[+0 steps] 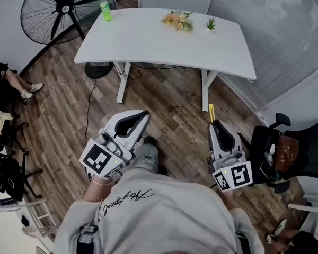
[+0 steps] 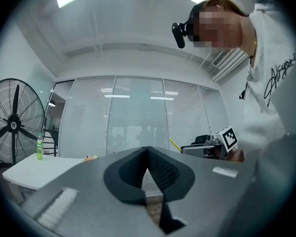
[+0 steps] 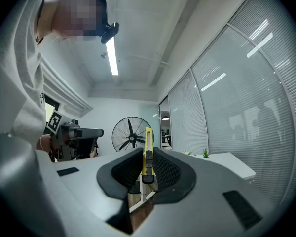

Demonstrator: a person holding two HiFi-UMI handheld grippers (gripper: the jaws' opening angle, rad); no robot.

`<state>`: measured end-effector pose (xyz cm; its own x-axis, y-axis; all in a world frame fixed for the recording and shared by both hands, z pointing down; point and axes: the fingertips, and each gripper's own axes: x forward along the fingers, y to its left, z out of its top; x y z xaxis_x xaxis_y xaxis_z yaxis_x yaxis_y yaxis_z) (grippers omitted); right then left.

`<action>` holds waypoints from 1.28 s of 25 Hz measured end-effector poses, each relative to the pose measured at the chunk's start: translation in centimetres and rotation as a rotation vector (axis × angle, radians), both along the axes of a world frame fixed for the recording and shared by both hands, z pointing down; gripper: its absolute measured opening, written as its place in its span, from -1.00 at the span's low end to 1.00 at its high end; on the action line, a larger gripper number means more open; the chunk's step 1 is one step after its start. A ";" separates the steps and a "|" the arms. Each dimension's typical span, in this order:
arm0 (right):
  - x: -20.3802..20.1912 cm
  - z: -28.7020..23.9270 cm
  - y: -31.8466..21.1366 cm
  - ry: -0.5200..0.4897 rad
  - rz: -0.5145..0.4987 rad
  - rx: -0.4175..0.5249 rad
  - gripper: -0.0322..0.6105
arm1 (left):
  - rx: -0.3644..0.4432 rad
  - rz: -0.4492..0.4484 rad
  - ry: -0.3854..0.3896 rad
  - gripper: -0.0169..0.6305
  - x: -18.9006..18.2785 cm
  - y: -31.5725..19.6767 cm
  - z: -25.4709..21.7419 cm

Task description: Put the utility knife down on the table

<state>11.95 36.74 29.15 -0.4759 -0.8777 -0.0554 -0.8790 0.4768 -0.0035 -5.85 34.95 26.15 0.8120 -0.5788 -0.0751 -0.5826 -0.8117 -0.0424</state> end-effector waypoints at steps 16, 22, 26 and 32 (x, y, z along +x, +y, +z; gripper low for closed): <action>-2.3 -0.1 -6.8 -0.001 0.016 0.015 -0.69 | 0.021 0.048 -0.003 -0.95 -1.5 -7.1 0.2; -3.2 -0.3 -10.6 0.001 0.020 0.013 -0.69 | 0.024 0.061 0.003 -0.95 -2.1 -11.0 0.0; -3.8 -0.2 -12.7 0.015 0.019 0.011 -0.69 | 0.022 0.066 0.007 -0.95 -2.6 -13.5 0.3; -3.8 -0.3 -16.1 0.010 0.047 0.003 -0.69 | 0.010 0.088 0.016 -0.95 -2.7 -17.1 0.3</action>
